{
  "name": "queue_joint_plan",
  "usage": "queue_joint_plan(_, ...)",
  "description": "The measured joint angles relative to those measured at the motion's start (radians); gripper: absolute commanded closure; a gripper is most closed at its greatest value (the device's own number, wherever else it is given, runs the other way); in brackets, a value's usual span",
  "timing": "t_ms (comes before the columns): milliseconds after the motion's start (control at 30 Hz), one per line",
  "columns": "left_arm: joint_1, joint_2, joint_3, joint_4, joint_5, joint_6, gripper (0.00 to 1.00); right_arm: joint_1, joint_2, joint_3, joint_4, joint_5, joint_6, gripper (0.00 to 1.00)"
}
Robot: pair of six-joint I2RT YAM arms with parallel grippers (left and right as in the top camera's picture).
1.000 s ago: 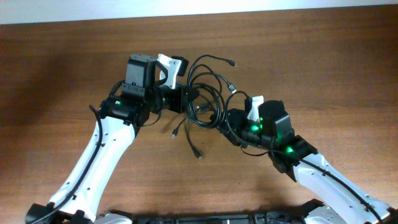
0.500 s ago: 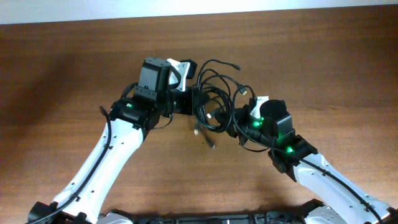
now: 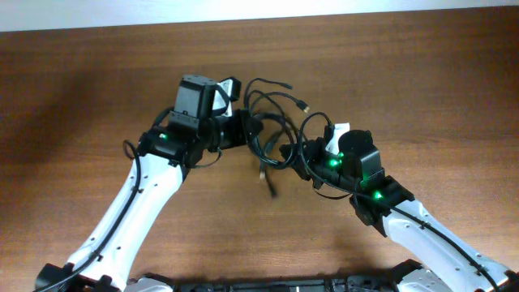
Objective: Untangle cables
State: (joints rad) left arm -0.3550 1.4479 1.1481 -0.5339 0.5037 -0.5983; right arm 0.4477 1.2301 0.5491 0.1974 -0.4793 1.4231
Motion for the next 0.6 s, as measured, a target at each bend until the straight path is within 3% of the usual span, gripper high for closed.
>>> queue_joint_plan(33,0.005,0.000,-0.002,-0.002,0.000,-0.025,0.91,0.000,0.000,0.002,0.002,0.000,-0.006,0.96)
queue_joint_plan(67,0.008,0.000,-0.002,-0.002,0.000,-0.044,0.71,0.000,0.000,0.003,0.005,-0.001,-0.012,0.96)
queue_joint_plan(167,0.009,0.000,-0.002,0.003,-0.002,-0.088,0.59,0.000,0.000,0.004,0.002,-0.014,-0.021,0.96)
queue_joint_plan(233,0.018,0.000,-0.002,0.006,-0.012,-0.106,0.31,0.002,0.002,0.004,-0.010,-0.034,-0.026,0.96)
queue_joint_plan(300,0.025,0.000,-0.002,-0.011,-0.018,-0.092,0.20,0.006,0.004,0.004,-0.010,-0.048,-0.023,0.96)
queue_joint_plan(433,0.026,0.000,-0.001,-0.056,-0.023,-0.027,0.18,0.008,0.006,0.004,-0.010,-0.065,-0.012,0.96)
queue_joint_plan(600,0.026,0.000,0.002,-0.180,-0.027,0.080,0.53,0.008,0.006,0.004,-0.009,-0.072,-0.009,0.96)
